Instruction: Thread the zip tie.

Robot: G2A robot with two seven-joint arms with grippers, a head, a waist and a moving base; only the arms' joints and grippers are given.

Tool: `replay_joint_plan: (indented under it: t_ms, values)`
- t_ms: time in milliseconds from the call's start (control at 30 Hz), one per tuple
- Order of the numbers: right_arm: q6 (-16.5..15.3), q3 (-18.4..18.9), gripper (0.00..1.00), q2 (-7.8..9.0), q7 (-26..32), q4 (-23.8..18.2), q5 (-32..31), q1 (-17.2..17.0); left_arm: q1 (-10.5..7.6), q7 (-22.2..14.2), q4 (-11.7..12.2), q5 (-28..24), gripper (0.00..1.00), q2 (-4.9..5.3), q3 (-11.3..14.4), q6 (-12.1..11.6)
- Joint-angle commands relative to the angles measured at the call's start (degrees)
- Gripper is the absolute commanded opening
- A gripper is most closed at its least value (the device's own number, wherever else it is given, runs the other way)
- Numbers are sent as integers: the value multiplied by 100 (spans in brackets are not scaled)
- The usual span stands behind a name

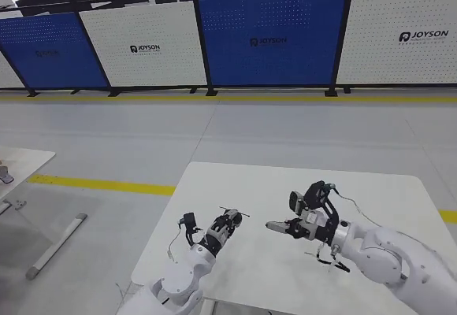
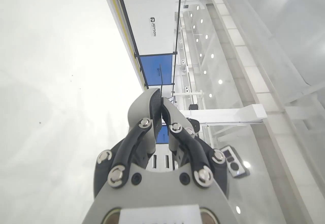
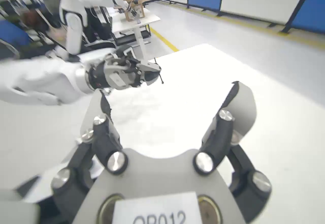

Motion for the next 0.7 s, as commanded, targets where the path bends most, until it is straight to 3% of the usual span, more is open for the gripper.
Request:
replay_joint_plan:
  t_ms: [0, 500, 667]
  values:
    - [0, -1, 100, -2, 2, 5, 128, 2, 21, -35, -14, -12, 0, 3, -26, 1]
    - [0, 5, 100, -5, 23, 3, 159, -45, 21, -35, -14, -12, 0, 3, -26, 1]
    - [0, 299, 100, -50, 1029, -4, 1121, -213, -8, -48, 43, 110, 0, -23, -27, -84]
